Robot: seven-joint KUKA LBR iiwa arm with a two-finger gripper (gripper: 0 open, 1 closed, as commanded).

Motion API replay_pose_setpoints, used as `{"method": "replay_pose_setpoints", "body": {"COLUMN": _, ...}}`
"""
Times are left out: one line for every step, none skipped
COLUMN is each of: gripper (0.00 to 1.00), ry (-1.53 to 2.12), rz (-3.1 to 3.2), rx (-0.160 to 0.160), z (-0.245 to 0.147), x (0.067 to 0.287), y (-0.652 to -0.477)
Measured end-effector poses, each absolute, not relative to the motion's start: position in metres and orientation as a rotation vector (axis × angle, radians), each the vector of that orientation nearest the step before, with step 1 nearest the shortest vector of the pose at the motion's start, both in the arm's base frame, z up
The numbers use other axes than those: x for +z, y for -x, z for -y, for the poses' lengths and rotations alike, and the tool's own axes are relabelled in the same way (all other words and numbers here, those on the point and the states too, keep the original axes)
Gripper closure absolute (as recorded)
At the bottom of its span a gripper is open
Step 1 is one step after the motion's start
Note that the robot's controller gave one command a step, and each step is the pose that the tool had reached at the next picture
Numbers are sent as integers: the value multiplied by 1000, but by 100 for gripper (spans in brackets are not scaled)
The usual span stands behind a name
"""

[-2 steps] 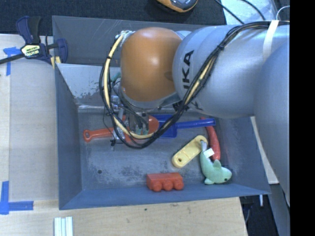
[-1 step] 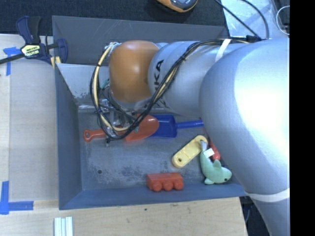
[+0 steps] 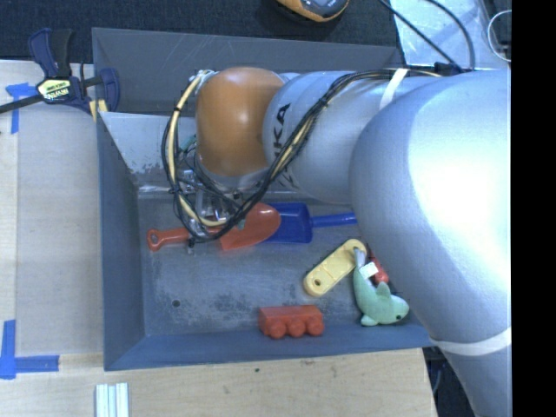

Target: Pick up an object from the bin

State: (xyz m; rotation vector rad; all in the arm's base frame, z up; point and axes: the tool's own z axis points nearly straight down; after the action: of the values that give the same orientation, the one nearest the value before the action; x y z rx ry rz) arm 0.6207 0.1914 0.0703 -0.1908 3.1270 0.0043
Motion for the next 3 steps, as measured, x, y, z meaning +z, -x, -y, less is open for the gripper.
{"method": "replay_pose_setpoints", "body": {"gripper": 0, "ry": 256, "rz": -3127, "rx": 2, "z": -197, "x": 75, "y": -613}}
{"method": "replay_pose_setpoints", "body": {"gripper": 0, "ry": 194, "rz": -3122, "rx": 7, "z": -191, "x": 71, "y": -622}}
{"method": "replay_pose_setpoints", "body": {"gripper": 100, "ry": 252, "rz": -3125, "rx": 3, "z": -196, "x": 76, "y": -614}}
